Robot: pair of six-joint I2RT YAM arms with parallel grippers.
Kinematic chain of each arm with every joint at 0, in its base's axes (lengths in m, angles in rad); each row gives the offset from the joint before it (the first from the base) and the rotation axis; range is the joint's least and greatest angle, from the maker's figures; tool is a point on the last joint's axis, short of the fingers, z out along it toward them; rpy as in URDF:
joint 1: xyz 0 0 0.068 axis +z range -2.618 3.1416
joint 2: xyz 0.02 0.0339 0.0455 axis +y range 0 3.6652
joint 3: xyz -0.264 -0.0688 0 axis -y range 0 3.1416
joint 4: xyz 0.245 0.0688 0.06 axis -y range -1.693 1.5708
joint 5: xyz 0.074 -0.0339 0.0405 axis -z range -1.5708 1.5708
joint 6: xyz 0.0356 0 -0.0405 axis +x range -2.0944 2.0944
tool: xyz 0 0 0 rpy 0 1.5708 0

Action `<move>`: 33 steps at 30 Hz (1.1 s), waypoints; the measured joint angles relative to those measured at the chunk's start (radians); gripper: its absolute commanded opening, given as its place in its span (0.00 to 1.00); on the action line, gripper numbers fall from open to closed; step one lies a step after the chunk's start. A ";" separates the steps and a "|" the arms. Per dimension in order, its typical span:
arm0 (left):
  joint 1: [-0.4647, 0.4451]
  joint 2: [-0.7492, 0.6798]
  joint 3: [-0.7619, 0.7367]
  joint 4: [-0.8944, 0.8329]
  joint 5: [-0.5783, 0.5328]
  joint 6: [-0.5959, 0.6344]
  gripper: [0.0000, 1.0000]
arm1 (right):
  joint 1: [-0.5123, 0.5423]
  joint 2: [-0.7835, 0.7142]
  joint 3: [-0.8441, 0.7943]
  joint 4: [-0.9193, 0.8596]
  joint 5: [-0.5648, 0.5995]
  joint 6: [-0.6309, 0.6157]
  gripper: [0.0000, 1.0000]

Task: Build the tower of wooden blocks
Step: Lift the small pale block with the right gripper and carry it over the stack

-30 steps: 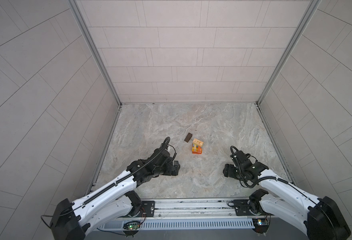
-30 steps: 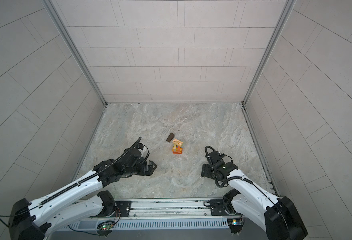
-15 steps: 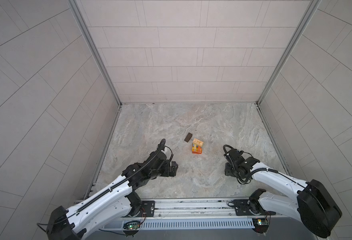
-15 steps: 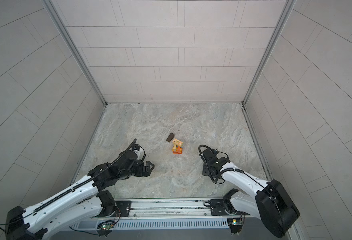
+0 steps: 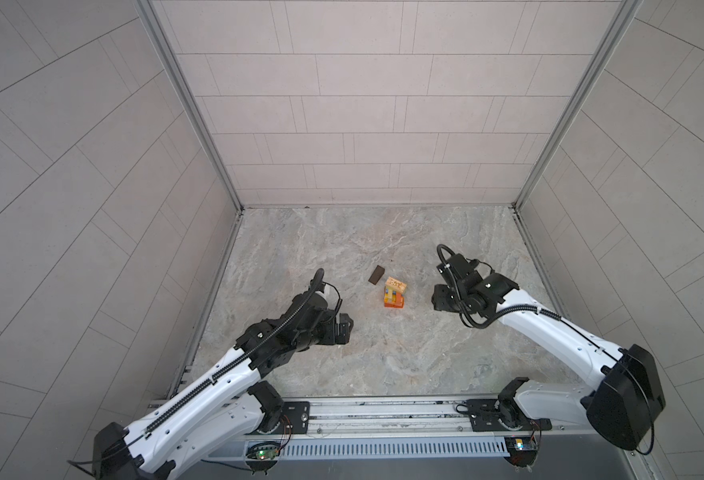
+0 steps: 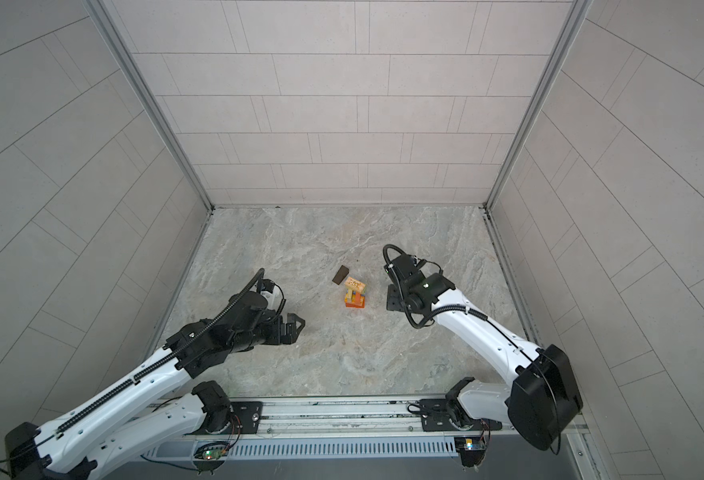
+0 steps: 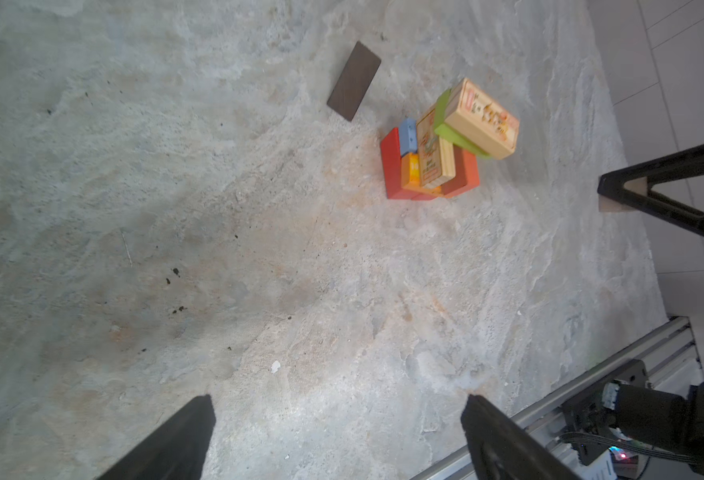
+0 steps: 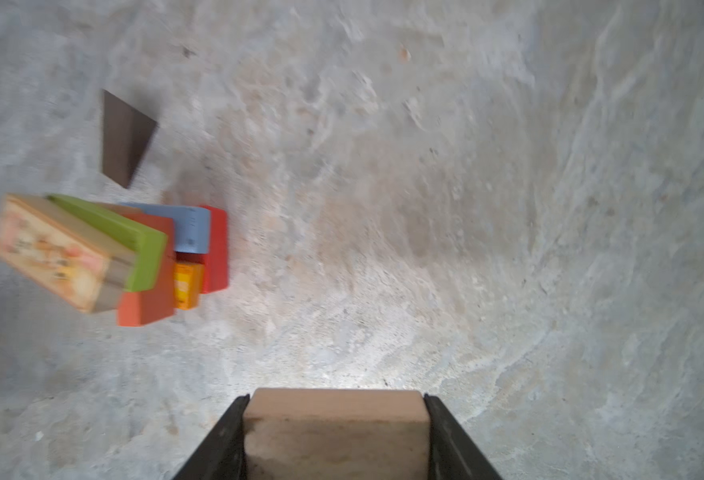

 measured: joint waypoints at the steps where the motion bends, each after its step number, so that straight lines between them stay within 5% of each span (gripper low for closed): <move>1: 0.014 -0.002 0.019 -0.010 0.005 0.009 1.00 | 0.000 0.038 0.065 -0.024 -0.011 -0.024 0.39; 16: 0.208 0.023 0.092 -0.111 0.121 0.103 1.00 | 0.085 0.371 0.532 -0.195 -0.124 -0.374 0.47; 33: 0.301 0.140 0.105 -0.086 0.213 0.159 1.00 | 0.134 0.603 0.710 -0.287 -0.107 -0.589 0.49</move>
